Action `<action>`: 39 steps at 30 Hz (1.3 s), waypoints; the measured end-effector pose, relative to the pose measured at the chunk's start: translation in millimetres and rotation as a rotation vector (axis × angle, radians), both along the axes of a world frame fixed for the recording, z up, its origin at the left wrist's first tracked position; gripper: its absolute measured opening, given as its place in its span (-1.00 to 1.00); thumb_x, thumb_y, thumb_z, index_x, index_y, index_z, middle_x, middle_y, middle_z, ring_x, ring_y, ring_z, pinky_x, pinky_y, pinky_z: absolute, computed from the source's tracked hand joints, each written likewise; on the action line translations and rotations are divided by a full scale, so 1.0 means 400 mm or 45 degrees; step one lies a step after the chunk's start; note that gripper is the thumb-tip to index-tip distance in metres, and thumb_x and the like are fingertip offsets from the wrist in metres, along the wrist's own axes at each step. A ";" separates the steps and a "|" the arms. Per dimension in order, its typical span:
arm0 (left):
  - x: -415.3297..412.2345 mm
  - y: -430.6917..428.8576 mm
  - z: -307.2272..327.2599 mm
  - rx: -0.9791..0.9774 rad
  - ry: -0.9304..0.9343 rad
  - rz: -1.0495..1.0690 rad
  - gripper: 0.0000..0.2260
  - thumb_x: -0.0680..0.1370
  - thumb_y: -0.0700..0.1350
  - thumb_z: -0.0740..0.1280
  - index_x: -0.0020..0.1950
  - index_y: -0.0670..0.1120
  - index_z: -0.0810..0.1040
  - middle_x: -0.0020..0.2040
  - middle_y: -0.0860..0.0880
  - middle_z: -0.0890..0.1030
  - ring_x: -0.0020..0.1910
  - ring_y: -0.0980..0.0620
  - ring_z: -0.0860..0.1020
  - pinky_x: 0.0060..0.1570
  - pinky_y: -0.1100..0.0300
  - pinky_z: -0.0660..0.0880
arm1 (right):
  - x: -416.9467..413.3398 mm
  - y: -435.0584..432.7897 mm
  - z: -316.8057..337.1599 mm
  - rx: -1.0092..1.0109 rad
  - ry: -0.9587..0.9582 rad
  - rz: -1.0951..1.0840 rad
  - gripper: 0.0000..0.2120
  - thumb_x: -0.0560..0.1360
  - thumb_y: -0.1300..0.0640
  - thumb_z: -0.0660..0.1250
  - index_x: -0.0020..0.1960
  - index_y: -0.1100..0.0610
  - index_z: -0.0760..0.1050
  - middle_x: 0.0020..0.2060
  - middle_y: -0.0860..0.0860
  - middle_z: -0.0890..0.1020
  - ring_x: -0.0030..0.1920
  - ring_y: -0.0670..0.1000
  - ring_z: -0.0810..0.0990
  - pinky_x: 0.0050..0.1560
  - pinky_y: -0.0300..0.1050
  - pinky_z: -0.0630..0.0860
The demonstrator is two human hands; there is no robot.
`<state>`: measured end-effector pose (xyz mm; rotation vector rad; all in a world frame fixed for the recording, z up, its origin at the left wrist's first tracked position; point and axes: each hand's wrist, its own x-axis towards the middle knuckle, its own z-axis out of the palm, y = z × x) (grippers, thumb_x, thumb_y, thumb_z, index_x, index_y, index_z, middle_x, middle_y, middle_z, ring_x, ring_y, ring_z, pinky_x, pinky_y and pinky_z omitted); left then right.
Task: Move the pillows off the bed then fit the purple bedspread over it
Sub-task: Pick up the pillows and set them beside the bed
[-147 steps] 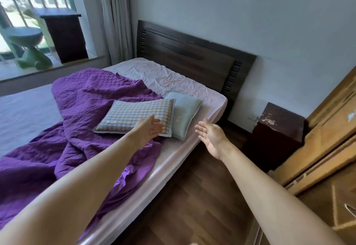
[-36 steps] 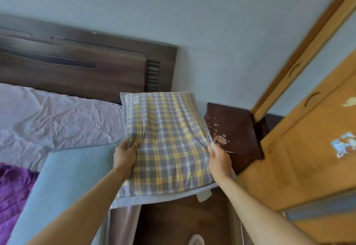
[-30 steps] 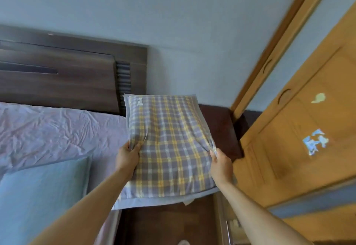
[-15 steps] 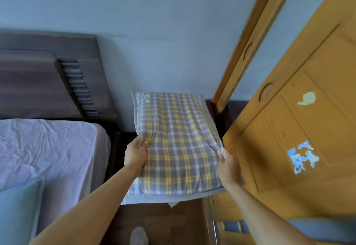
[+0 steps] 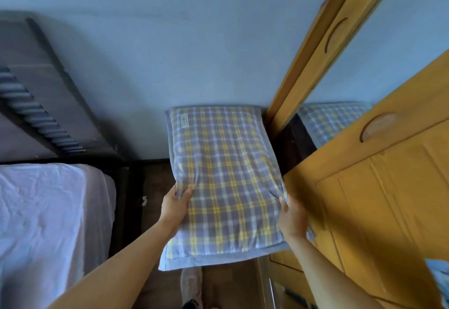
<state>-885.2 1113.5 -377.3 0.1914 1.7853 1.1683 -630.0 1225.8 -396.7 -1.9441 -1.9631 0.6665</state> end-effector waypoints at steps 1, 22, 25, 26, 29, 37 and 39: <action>-0.006 0.007 -0.018 -0.032 -0.023 -0.025 -0.85 0.59 -0.07 0.25 0.14 0.06 0.52 0.00 0.02 0.65 -0.02 0.02 0.63 -0.04 0.06 0.58 | -0.003 0.006 -0.017 -0.038 -0.024 -0.006 -0.75 0.61 0.09 0.14 -0.20 0.13 0.42 -0.32 0.03 0.50 -0.26 0.08 0.50 -0.34 -0.06 0.43; 0.022 -0.193 -0.043 -0.271 0.048 0.092 -0.44 0.62 -0.11 0.18 0.55 0.05 -0.02 0.52 -0.04 0.15 0.47 -0.06 0.21 0.37 0.03 0.24 | -0.125 -0.122 0.014 -0.309 -0.081 0.378 -0.47 0.62 0.08 0.10 0.52 0.22 0.04 0.49 0.15 0.16 0.50 0.11 0.11 0.47 0.05 0.16; 0.015 -0.306 -0.007 -0.287 0.120 0.216 -0.47 0.63 -0.10 0.17 0.54 0.06 0.03 0.51 -0.04 0.20 0.45 -0.06 0.24 0.38 0.05 0.23 | -0.199 -0.190 0.053 -0.361 -0.059 0.563 -0.47 0.64 0.04 0.03 0.53 0.20 -0.01 0.52 0.10 0.09 0.51 0.07 0.04 0.49 0.02 0.08; 0.005 -0.363 0.004 -0.295 0.134 0.284 -0.48 0.63 -0.09 0.17 0.54 0.07 0.05 0.50 -0.04 0.21 0.44 -0.06 0.27 0.39 0.06 0.24 | -0.231 -0.224 0.064 -0.381 -0.051 0.643 -0.47 0.64 0.03 0.02 0.53 0.19 -0.01 0.52 0.09 0.09 0.51 0.06 0.04 0.49 0.02 0.09; -0.023 -0.519 0.028 -0.324 0.170 0.421 -0.49 0.63 -0.09 0.16 0.54 0.08 0.05 0.50 0.00 0.22 0.44 -0.05 0.26 0.38 0.12 0.21 | -0.303 -0.316 0.086 -0.422 -0.034 0.842 -0.48 0.64 0.06 0.04 0.53 0.21 0.02 0.51 0.10 0.14 0.50 0.07 0.10 0.47 -0.01 0.14; -0.122 -0.978 0.074 -0.387 0.331 0.757 -0.50 0.62 -0.17 0.18 0.53 -0.05 0.10 0.50 -0.04 0.21 0.46 -0.02 0.23 0.43 0.09 0.19 | -0.528 -0.653 0.107 -0.416 -0.015 1.302 -0.50 0.63 0.10 0.08 0.51 0.24 0.07 0.48 0.15 0.20 0.49 0.08 0.14 0.44 -0.06 0.13; -0.145 -1.087 0.068 -0.411 0.343 0.838 -0.50 0.61 -0.13 0.19 0.53 -0.01 0.12 0.49 -0.07 0.25 0.43 -0.03 0.28 0.40 0.08 0.24 | -0.575 -0.752 0.105 -0.443 0.001 1.370 -0.50 0.63 0.10 0.08 0.51 0.23 0.08 0.48 0.14 0.21 0.49 0.07 0.14 0.44 -0.07 0.12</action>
